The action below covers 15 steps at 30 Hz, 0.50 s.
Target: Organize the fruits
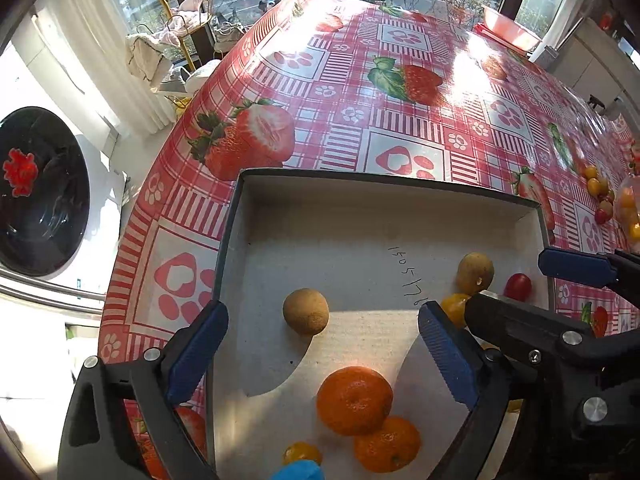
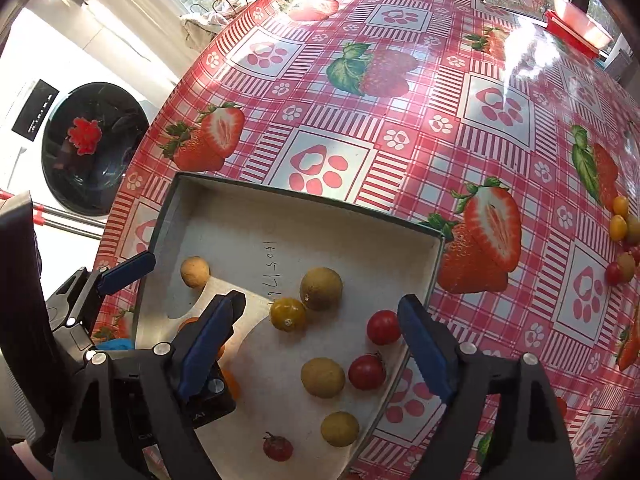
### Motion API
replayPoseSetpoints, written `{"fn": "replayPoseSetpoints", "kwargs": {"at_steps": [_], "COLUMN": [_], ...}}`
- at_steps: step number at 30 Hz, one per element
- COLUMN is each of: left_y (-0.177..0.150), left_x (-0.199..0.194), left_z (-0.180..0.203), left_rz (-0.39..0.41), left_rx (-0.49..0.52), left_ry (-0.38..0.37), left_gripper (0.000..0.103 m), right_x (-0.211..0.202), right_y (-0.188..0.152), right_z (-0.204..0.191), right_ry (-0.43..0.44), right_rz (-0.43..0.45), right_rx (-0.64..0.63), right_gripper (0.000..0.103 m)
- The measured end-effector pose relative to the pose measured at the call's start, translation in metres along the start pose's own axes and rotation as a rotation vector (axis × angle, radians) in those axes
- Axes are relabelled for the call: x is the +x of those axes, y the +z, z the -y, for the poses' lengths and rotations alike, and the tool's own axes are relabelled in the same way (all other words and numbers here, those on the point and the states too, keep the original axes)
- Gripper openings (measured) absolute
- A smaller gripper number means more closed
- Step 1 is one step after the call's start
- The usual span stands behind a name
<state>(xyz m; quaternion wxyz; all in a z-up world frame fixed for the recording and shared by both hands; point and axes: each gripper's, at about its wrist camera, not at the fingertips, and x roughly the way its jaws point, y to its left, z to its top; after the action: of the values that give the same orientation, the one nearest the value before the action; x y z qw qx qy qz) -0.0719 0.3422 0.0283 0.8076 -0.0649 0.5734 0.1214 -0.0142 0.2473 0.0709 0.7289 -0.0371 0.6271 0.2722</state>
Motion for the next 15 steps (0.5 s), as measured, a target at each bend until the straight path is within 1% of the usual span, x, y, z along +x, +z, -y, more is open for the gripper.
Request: {"fn": "replayPoseSetpoints", "kwargs": {"at_steps": [1, 3, 5, 7, 9, 12, 15], "left_y": [0.000, -0.001, -0.004, -0.007, -0.008, -0.011, -0.014], "left_x": [-0.002, -0.003, -0.008, -0.014, -0.018, -0.018, -0.021], "left_z": [0.004, 0.008, 0.011, 0.011, 0.009, 0.008, 0.010], "left_rz": [-0.008, -0.031, -0.037, -0.033, -0.045, -0.086, -0.099], "left_rx": [0.013, 0.021, 0.017, 0.003, -0.018, -0.040, -0.040], "left_ry": [0.019, 0.026, 0.021, 0.013, 0.017, 0.020, 0.017], "left_gripper": [0.102, 0.102, 0.102, 0.102, 0.102, 0.102, 0.102], "right_x": [-0.003, -0.006, -0.011, -0.017, -0.019, -0.023, -0.026], "right_y": [-0.001, -0.004, -0.007, -0.010, -0.011, -0.015, -0.017], "right_z": [-0.002, -0.006, -0.009, -0.008, -0.004, -0.001, -0.002], "right_ry": [-0.003, -0.024, -0.045, -0.069, -0.068, -0.043, -0.056], "right_rz": [-0.006, -0.022, -0.032, -0.037, -0.048, -0.060, -0.063], "right_rx": [-0.003, -0.007, -0.012, -0.005, 0.012, 0.029, 0.015], "right_gripper": [0.087, 0.087, 0.089, 0.096, 0.102, 0.102, 0.102]}}
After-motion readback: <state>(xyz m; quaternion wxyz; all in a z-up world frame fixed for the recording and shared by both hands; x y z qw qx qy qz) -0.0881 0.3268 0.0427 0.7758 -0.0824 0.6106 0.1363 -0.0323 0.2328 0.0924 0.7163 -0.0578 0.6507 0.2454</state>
